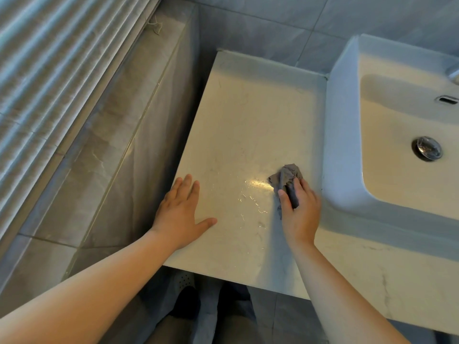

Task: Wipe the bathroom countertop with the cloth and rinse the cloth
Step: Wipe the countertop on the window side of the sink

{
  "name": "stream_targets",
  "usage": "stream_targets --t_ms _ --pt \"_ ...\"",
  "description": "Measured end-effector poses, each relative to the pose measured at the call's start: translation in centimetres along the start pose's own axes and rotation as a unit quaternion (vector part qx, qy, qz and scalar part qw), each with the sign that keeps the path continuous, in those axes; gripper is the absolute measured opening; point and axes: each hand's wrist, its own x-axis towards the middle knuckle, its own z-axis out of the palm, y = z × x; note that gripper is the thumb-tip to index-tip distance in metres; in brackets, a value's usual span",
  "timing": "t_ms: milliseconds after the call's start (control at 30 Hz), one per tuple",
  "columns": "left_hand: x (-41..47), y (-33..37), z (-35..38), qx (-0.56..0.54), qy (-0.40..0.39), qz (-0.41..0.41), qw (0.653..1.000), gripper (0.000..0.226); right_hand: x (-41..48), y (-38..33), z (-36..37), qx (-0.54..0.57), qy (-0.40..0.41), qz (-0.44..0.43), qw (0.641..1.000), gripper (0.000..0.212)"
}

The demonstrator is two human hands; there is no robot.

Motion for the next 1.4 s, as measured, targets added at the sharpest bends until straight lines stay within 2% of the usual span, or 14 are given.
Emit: stream_targets --t_ms 233,333,433,667,700,833,967,1033,1100,1167,1267,1400 --pt "0.2 -0.5 0.3 -0.014 -0.002 0.005 1.0 0.098 -2.2 -3.5 2.3 0.022 -0.058 -0.044 0.997 0.046" --pt "0.2 -0.5 0.1 -0.02 -0.003 0.007 1.0 0.097 -2.4 -3.7 1.7 0.058 -0.08 -0.048 0.994 0.044" --pt "0.3 -0.6 -0.1 -0.02 -0.01 0.009 1.0 0.096 -2.0 -3.2 0.4 0.024 -0.076 -0.024 0.997 0.049" --pt "0.3 -0.4 -0.2 -0.018 -0.012 0.005 1.0 0.097 0.4 -4.1 -1.6 0.051 -0.115 0.007 0.992 0.016" --pt "0.3 -0.4 -0.3 -0.018 -0.013 0.004 1.0 0.097 0.5 -4.0 -1.8 0.046 -0.124 0.002 0.991 0.017" --pt "0.3 -0.4 -0.3 -0.014 -0.016 0.003 1.0 0.097 -0.6 -3.2 -1.4 -0.021 -0.176 -0.02 0.984 0.044" --pt "0.3 -0.2 -0.3 -0.018 -0.02 -0.003 1.0 0.097 -2.0 -3.7 -0.5 0.025 -0.123 0.003 0.992 0.04" --pt "0.3 -0.2 -0.4 -0.023 -0.023 -0.004 0.999 0.097 -2.2 -4.3 -0.1 0.061 -0.124 0.033 0.99 0.037" --pt "0.3 -0.2 -0.7 -0.031 -0.03 -0.004 0.999 0.096 -1.9 -4.9 0.0 0.09 -0.148 0.052 0.984 0.024" --pt "0.3 0.1 -1.6 -0.064 -0.04 -0.008 0.997 0.093 -1.4 -5.4 -0.7 0.101 -0.166 0.042 0.98 0.017" --pt "0.1 1.1 -4.1 -0.183 -0.029 -0.009 0.983 0.083 -0.3 -5.9 -3.4 0.087 -0.195 -0.011 0.977 0.026" --pt "0.4 4.0 -8.5 -0.239 -0.028 0.088 0.967 0.08 1.4 -7.6 -9.6 0.065 -0.285 -0.039 0.956 0.034"
